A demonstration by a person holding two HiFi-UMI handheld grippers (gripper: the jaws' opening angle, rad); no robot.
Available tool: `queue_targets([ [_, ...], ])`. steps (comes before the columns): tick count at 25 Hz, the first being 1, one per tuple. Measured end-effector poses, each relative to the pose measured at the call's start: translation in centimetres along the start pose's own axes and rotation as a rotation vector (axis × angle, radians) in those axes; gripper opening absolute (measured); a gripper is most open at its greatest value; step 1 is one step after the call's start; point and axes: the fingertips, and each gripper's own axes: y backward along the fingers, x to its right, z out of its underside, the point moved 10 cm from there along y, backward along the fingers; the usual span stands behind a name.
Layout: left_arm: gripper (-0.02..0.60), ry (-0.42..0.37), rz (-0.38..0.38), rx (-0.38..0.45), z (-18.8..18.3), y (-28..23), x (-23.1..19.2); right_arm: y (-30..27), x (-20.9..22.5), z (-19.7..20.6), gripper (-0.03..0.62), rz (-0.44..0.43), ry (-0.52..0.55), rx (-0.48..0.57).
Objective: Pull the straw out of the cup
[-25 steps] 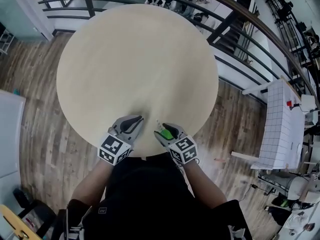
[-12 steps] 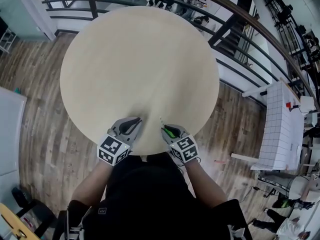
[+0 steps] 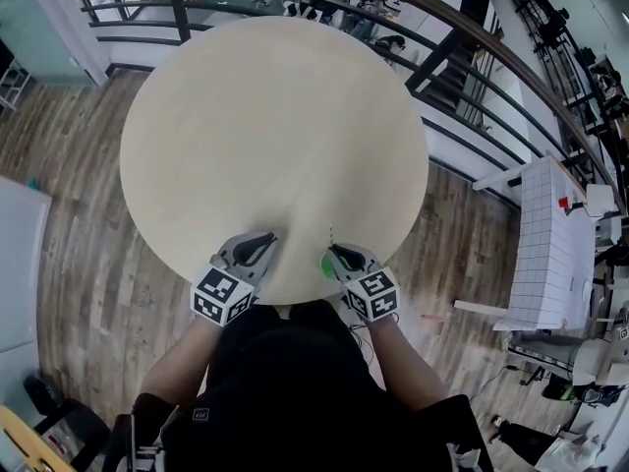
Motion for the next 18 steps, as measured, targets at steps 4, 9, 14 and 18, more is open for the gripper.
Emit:
queue_targets([
  [4,0.034,-0.005,0.026,-0.010,0.5,0.5,0.6,2.0,-0.4,0.5,0.040,0.049,-0.034,0.037],
  [9,0.034,-0.026,0.046,-0.009,-1.4,-0.5,-0.1,3.1,0.6,-1.4,0.040,0.069,-0.074,0.090],
  [14,0.034,-0.044,0.033,0.021,-2.5,-0.8,1.2,5.7,1.5,-2.2,0.040,0.051,-0.143,0.205],
  [18,0.034,-0.075,0.008,0.043,-3.5,-1.3,3.5,9.1,2.5,-2.3,0.040,0.036,-0.164,0.284],
])
